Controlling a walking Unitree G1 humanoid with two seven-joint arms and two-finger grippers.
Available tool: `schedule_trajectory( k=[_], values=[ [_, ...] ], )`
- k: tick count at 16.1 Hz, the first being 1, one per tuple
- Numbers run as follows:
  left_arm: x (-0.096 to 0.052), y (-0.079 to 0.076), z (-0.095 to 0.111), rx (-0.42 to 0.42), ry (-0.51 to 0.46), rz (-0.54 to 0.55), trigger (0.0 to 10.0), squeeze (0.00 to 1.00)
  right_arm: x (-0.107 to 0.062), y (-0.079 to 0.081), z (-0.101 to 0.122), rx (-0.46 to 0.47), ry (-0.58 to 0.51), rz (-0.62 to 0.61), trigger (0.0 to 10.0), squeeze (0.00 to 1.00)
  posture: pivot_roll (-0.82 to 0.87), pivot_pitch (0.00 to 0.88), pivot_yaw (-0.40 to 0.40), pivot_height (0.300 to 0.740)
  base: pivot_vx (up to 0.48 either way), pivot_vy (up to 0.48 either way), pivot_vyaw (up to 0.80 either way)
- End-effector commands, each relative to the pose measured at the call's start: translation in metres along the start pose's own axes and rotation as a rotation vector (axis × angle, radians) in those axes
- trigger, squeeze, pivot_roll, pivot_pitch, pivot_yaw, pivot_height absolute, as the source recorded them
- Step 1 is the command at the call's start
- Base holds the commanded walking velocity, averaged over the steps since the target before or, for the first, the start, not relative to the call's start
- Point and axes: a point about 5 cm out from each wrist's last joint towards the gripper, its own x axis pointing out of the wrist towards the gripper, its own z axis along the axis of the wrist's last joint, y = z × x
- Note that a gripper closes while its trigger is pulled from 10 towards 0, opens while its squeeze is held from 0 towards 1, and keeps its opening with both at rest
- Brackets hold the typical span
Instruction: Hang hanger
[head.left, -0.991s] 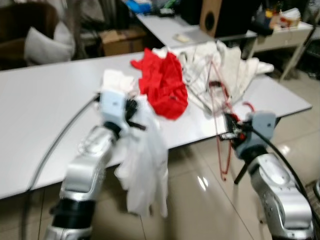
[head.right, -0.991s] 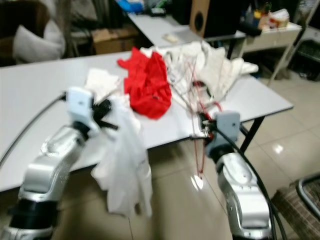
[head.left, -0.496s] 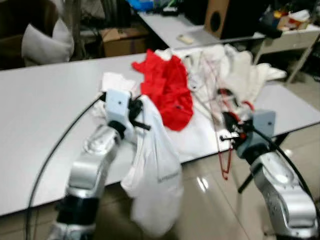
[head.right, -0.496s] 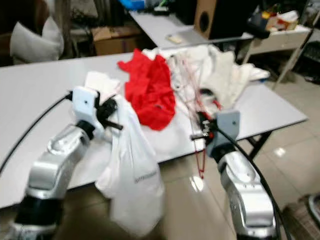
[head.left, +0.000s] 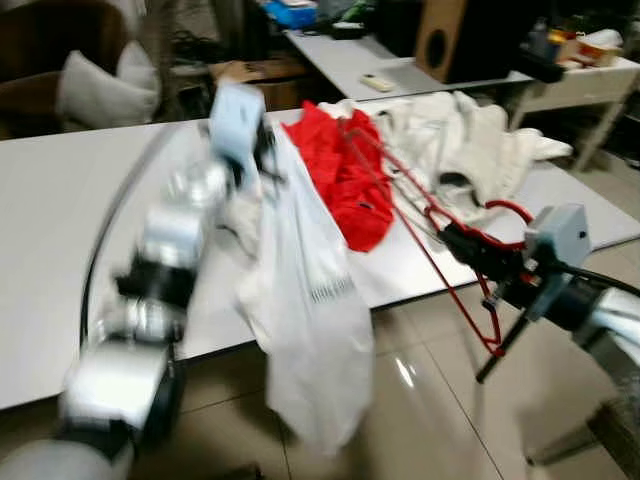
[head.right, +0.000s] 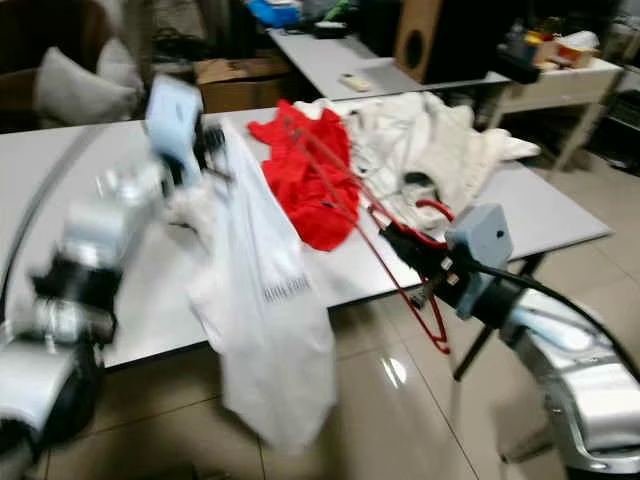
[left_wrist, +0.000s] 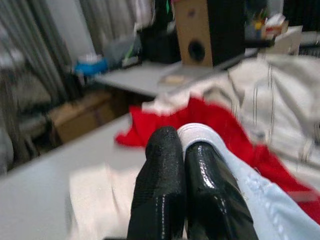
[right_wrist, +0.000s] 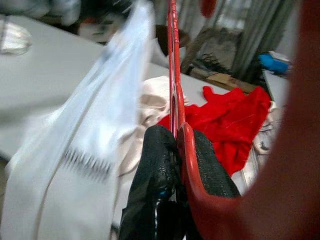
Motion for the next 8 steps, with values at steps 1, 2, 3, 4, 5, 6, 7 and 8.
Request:
schedule_trajectory(
  k=[1,2,3,4,5,6,7,8],
  values=[
    [0.007,0.01,0.014,0.034,-0.03,0.019,10.0,0.0,-0.006,0.002,0.009,0.0,-0.016,0.075,10.0,0.0,-0.15,0.0,0.026,0.74,0.0,0.0,0.0],
    [0.009,0.014,0.02,0.042,-0.035,0.032,10.0,0.0,-0.008,0.002,0.011,0.005,-0.019,0.101,10.0,0.0,-0.15,0.0,0.026,0.74,0.0,0.0,0.0],
    [0.013,0.024,0.03,0.043,-0.043,0.066,10.0,0.0,-0.014,0.004,0.016,0.013,-0.014,0.166,10.0,0.0,-0.15,0.0,0.027,0.74,0.0,0.0,0.0],
    [0.014,0.029,0.035,0.041,-0.049,0.081,10.0,0.0,-0.016,0.005,0.017,0.009,0.003,0.201,10.0,0.0,-0.15,0.0,0.027,0.74,0.0,0.0,0.0],
    [0.015,0.036,0.05,0.039,-0.083,0.098,10.0,0.0,-0.022,0.009,0.015,0.001,0.068,0.283,10.0,0.0,-0.16,0.0,0.029,0.74,0.0,0.0,0.0],
    [0.015,0.038,0.057,0.038,-0.101,0.097,10.0,0.0,-0.024,0.011,0.013,-0.005,0.098,0.31,10.0,0.0,-0.16,0.0,0.029,0.74,0.0,0.0,0.0],
    [0.016,0.04,0.061,0.037,-0.112,0.095,10.0,0.0,-0.025,0.011,0.012,-0.008,0.116,0.328,10.0,0.0,-0.16,0.0,0.029,0.74,0.0,0.0,0.0],
    [0.016,0.039,0.079,0.032,-0.169,0.046,10.0,0.0,-0.02,0.011,0.008,-0.038,0.159,0.358,10.0,0.0,-0.16,0.0,0.031,0.74,0.0,0.0,0.0]
  ],
)
